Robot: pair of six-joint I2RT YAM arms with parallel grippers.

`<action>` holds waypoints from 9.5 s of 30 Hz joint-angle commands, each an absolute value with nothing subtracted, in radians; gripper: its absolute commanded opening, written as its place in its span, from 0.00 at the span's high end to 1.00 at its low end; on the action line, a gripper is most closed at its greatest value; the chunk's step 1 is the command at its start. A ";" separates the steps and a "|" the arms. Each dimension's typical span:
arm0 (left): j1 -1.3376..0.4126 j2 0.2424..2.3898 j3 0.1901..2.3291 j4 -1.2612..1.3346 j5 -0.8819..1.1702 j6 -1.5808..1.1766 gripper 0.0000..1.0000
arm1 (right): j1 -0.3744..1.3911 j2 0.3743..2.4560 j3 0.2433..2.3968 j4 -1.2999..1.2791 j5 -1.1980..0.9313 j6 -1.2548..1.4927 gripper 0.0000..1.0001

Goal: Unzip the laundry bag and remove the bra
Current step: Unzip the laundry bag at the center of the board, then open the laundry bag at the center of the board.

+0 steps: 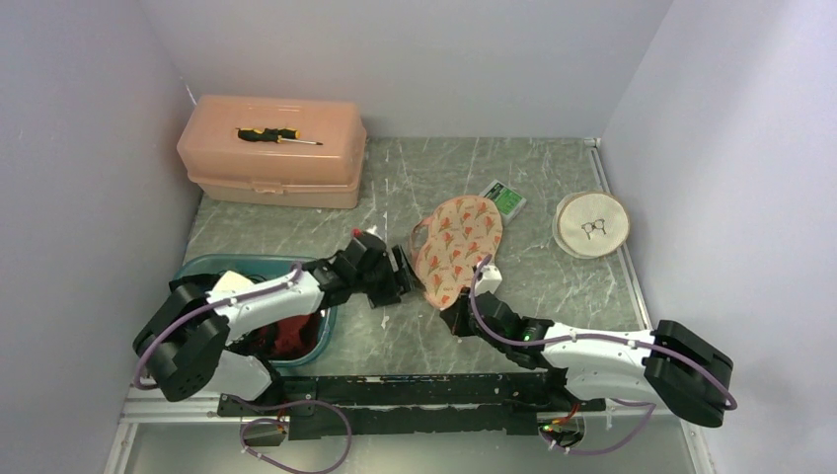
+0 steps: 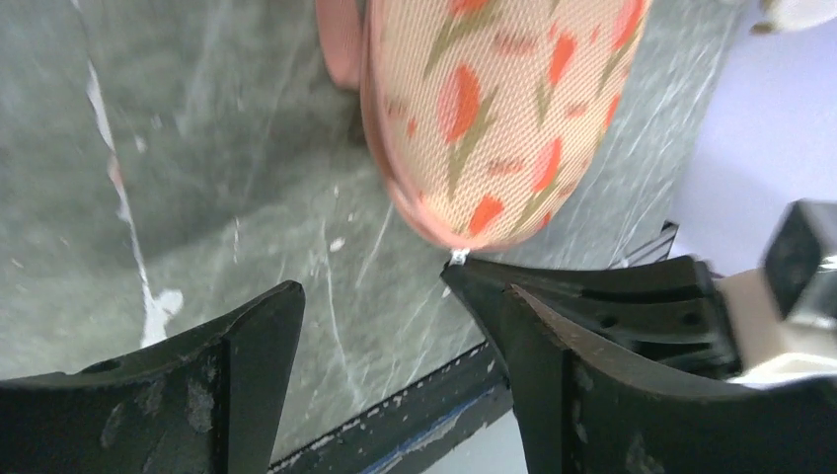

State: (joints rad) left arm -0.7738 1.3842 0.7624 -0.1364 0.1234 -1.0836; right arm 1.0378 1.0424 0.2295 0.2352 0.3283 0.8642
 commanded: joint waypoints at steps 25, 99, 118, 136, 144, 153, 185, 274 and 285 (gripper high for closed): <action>-0.850 1.575 0.728 0.125 0.025 -1.394 0.65 | 1.043 1.031 0.294 0.232 0.252 0.849 1.00; -0.733 1.527 0.755 -0.094 0.149 -1.278 0.46 | 1.082 1.134 0.441 0.110 0.308 0.877 1.00; -0.713 1.526 0.772 -0.120 0.150 -1.255 0.81 | 1.082 1.068 0.390 0.014 0.361 0.903 1.00; -0.713 1.486 0.735 -0.078 0.161 -1.250 0.52 | 1.084 1.014 0.405 -0.032 0.355 0.881 0.68; -0.713 1.314 0.747 -0.259 0.126 -1.154 0.29 | 1.082 0.868 0.473 -0.180 0.338 0.835 0.26; -0.689 1.221 0.876 -0.368 -0.143 -0.836 0.29 | 0.945 0.697 0.296 -0.086 0.340 0.862 0.25; -0.563 1.602 0.927 -0.049 0.207 -0.670 0.56 | 0.820 0.639 0.172 0.034 0.252 0.881 0.26; -1.614 1.598 0.934 0.306 -0.628 0.384 0.27 | 0.537 0.178 0.530 -0.720 0.304 0.940 0.19; -1.402 1.368 0.990 -0.091 -0.667 -0.100 0.15 | 0.538 0.422 0.462 -0.488 0.123 0.813 0.23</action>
